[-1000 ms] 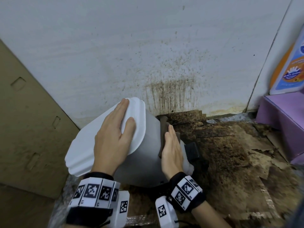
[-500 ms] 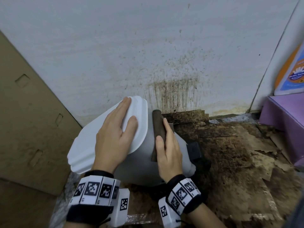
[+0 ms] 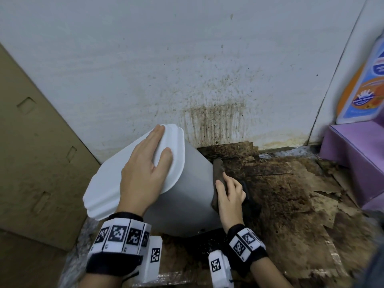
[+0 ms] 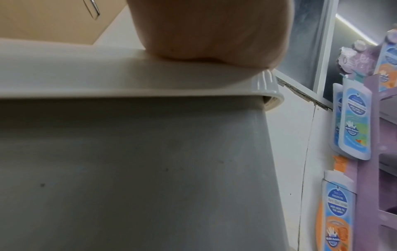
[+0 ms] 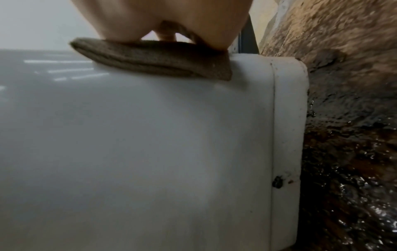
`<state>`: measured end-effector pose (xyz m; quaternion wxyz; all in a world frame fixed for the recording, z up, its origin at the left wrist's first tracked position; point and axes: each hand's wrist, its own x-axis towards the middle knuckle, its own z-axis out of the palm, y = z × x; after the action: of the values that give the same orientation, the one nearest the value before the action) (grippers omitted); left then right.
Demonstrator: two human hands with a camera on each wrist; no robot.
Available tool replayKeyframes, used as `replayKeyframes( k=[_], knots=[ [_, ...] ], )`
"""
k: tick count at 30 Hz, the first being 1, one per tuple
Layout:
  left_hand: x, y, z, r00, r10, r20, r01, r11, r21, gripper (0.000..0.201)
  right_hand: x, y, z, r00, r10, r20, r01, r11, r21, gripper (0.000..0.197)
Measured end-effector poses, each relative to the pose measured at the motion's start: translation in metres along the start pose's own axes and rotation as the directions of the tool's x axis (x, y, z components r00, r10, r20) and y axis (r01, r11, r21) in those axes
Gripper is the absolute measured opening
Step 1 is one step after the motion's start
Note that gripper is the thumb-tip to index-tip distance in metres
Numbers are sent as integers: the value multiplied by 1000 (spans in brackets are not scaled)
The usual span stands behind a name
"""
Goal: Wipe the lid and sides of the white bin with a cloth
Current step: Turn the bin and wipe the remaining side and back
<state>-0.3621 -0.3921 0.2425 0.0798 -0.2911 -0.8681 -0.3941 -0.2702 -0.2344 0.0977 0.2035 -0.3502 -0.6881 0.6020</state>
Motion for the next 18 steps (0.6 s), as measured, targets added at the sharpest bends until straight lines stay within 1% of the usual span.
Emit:
replayKeyframes(
  k=[5, 8, 12, 18],
  knots=[
    [0, -2, -2, 1000, -6, -10, 6, 1000, -4, 58, 1, -8, -1, 1000, 9, -1, -9, 999, 42, 44],
    [-1, -2, -3, 1000, -5, -11, 5, 1000, 3, 59, -2, -17, 3, 999, -9, -39, 10, 1000, 29, 39],
    [-2, 0, -2, 1000, 5, 20, -6, 999, 39, 60, -12, -33, 16, 981, -162, -107, 172, 982, 85, 34],
    [-3, 1, -2, 1000, 8, 19, -8, 999, 34, 61, -30, -70, 31, 949, -303, -92, 315, 930, 189, 37]
  ],
)
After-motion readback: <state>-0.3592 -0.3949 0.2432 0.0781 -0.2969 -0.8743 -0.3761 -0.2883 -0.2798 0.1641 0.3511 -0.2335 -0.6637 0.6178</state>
